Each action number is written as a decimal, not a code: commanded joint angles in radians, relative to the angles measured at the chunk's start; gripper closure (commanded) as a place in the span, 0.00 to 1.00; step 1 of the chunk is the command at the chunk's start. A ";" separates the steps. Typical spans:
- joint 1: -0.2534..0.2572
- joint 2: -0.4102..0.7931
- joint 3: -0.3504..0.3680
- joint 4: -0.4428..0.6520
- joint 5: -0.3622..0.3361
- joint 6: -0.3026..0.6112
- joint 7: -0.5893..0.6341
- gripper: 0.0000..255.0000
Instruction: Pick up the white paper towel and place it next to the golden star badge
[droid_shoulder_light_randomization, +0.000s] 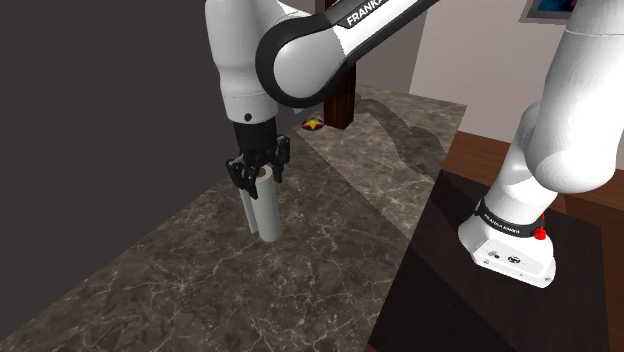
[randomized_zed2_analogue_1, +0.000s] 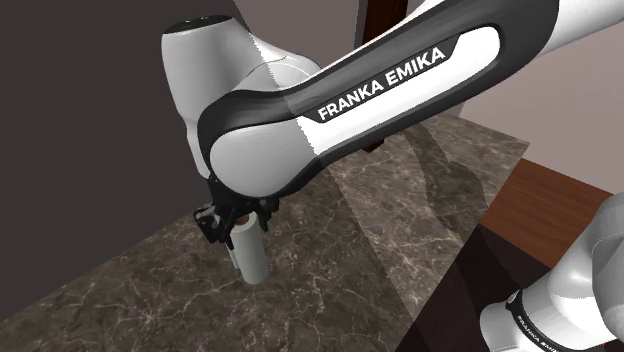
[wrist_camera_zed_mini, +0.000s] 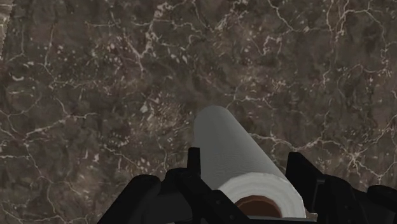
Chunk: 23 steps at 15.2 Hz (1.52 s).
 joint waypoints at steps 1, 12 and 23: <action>0.001 0.001 0.001 -0.001 0.001 0.001 0.000 1.00; -0.005 -0.042 0.003 0.075 0.024 -0.113 -0.011 1.00; -0.008 -0.071 0.004 0.192 0.038 -0.255 -0.015 1.00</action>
